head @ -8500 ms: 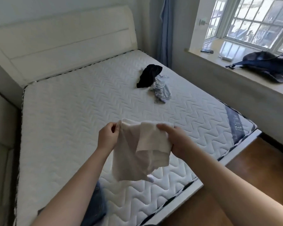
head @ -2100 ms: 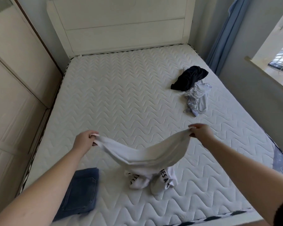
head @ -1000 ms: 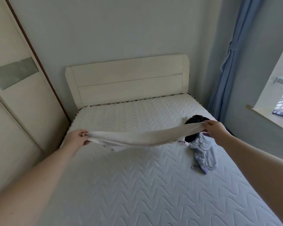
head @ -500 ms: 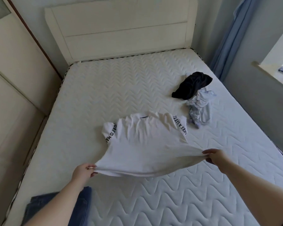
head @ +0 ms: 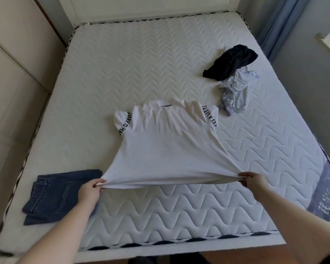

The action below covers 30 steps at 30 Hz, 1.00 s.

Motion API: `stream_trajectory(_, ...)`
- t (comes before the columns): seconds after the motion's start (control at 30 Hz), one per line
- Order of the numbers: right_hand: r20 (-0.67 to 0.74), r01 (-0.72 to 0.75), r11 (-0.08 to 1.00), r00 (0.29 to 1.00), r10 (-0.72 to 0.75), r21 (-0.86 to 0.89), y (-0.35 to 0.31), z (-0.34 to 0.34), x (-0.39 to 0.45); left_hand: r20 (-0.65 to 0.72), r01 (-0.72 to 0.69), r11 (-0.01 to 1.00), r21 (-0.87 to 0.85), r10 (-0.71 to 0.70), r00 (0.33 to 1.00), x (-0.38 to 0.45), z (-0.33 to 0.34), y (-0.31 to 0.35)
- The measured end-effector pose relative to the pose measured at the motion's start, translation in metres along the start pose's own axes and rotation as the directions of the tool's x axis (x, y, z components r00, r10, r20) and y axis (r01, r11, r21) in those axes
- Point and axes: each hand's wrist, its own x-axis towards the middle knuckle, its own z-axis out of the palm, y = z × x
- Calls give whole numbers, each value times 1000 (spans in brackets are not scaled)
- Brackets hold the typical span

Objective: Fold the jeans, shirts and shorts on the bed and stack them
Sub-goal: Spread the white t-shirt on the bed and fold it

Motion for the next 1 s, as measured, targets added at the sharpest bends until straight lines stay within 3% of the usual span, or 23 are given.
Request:
stream_trajectory(0.4,-13,-73,997,997,73,11,79,1,-19,18,85,996,21,-85,996,-41,33,-92)
stream_trajectory(0.8,-67,-83,986,993,93,142,179,51,-4,123,43,999,1,-43,991,-18,59,-181)
stream_trajectory(1.0,-112,-66,986,990,83,151,206,61,16,93,62,998,0,-62,994,-1,79,-222)
